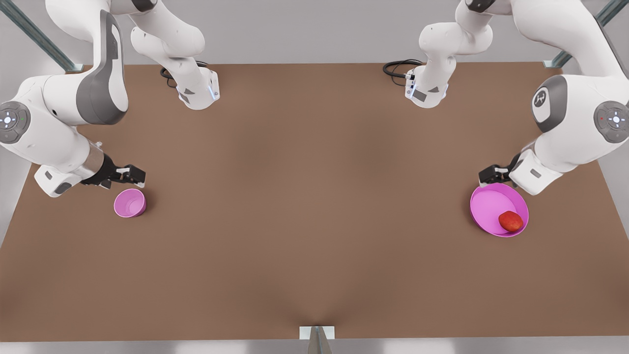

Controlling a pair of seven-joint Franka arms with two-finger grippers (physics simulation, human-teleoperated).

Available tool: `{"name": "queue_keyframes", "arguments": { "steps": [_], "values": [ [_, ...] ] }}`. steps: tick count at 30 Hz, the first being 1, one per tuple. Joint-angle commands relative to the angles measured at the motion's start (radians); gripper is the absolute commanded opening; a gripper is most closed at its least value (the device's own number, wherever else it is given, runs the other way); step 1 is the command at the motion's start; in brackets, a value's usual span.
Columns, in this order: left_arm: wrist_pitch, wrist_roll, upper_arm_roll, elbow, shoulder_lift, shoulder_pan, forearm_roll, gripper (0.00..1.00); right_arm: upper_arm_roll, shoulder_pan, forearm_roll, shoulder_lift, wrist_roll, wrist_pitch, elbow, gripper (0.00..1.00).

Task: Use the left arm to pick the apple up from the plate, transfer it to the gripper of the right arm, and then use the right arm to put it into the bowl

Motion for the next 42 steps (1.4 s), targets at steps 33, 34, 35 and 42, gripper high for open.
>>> {"name": "queue_keyframes", "arguments": {
  "steps": [33, 34, 35, 42],
  "values": [
    [1.052, -0.334, 0.328, -0.577, 0.333, 0.064, -0.123, 1.0, 0.0, 0.0, 0.001, -0.001, 0.015, 0.015, 0.001, 1.0],
    [1.052, -0.334, 0.328, -0.566, 0.341, 0.07, -0.123, 1.0, 0.0, 0.0, 0.001, -0.001, 0.015, 0.015, 0.001, 1.0],
    [1.053, -0.334, 0.328, -0.563, 0.348, 0.07, -0.124, 1.0, 0.0, 0.0, 0.001, -0.001, 0.015, 0.015, 0.001, 1.0],
    [1.087, -0.334, 0.323, -0.555, 0.391, 0.07, -0.123, 1.0, 0.0, 0.002, 0.001, -0.001, 0.015, 0.015, 0.0, 1.0]
  ]
}}
